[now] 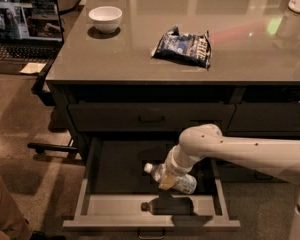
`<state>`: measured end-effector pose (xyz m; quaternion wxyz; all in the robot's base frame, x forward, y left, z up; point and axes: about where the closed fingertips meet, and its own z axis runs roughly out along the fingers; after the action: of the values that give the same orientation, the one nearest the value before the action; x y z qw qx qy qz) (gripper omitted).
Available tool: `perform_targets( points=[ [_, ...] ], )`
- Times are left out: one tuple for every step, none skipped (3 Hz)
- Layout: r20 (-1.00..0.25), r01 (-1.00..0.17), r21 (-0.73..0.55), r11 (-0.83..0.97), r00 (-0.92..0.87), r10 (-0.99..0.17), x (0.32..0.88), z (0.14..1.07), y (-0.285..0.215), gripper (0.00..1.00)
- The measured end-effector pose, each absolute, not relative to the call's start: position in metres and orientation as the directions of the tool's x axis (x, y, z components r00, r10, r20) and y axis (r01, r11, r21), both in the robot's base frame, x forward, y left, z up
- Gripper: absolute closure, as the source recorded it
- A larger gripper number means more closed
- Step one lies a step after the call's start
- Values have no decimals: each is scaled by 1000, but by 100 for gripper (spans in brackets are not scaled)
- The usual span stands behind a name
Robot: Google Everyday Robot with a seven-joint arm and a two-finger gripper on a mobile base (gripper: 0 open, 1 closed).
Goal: Place blue plastic bottle into middle drawer
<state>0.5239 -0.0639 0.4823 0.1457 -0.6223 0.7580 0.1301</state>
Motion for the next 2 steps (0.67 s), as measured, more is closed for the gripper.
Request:
perform_targets(
  points=[
    [-348,-979,19,203,-197,-916,520,453,-72,82],
    [-323,-976,23,216,-211,-923,512,429,-77,58]
  ],
)
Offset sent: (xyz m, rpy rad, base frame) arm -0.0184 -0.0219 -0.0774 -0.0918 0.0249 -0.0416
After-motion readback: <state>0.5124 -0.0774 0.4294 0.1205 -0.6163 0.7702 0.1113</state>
